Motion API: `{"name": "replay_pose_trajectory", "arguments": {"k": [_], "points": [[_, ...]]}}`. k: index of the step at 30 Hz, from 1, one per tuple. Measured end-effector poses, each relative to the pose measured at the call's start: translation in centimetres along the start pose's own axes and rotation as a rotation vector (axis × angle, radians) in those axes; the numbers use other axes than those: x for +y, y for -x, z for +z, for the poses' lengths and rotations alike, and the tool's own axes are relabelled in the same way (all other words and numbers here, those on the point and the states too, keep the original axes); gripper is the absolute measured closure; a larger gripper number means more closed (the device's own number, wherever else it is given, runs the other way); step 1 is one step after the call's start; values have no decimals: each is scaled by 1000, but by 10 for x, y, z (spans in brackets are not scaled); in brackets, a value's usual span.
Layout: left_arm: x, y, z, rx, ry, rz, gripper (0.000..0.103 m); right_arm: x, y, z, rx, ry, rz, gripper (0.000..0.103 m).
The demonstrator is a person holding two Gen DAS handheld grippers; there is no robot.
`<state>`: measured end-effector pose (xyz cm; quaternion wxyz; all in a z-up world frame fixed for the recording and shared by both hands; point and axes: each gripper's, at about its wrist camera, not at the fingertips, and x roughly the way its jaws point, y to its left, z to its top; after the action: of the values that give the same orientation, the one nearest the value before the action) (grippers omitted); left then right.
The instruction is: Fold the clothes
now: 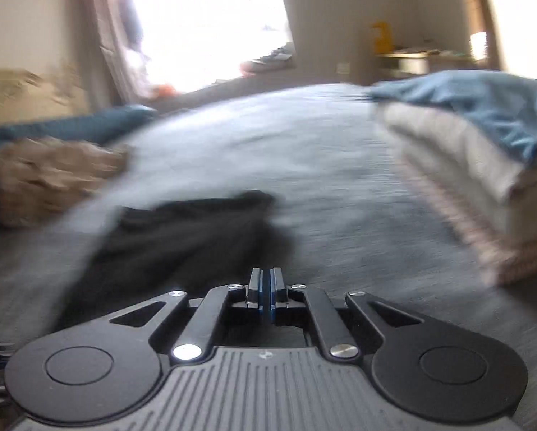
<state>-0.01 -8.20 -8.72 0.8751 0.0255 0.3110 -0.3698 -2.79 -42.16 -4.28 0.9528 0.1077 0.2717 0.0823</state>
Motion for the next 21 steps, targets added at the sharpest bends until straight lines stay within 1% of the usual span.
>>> {"name": "replay_pose_trajectory", "arguments": {"k": [1,2,3,5,6,7,8,9,10,12,14,17,18,19,21], "points": [[1,0,0,-1,1,-2,71,8,4,-7,11,23,39,99],[1,0,0,-3,4,-4,71,16,7,-16,29,56,45,99],[2,0,-1,-4,6,-6,71,20,7,-26,57,82,25,100],[2,2,-1,-5,8,-10,71,10,9,-46,101,50,-83,102],[2,2,-2,-5,8,-11,71,3,12,-54,116,21,-131,97],[3,3,-2,-4,3,-11,71,-8,22,-58,98,-66,-148,98],[3,3,-2,-3,-2,-11,71,-13,33,-60,80,-118,-173,94],[3,4,-2,-2,-5,-14,71,-18,44,-62,60,-161,-196,93],[4,4,-2,-1,-3,-17,71,-16,53,-62,31,-160,-206,93],[5,4,-2,1,3,-21,70,-7,67,-60,-16,-149,-181,93],[5,5,-1,4,13,-19,70,7,68,-58,-42,-129,-122,92],[2,7,-1,8,-1,-4,70,30,50,-56,-44,-48,-62,92],[1,8,-2,9,-6,1,70,35,41,-56,-29,-30,-56,92],[0,9,-2,10,-12,7,70,40,34,-58,-11,-13,-60,93],[1,11,-4,14,-20,16,69,35,23,-65,47,24,-171,93]]}}
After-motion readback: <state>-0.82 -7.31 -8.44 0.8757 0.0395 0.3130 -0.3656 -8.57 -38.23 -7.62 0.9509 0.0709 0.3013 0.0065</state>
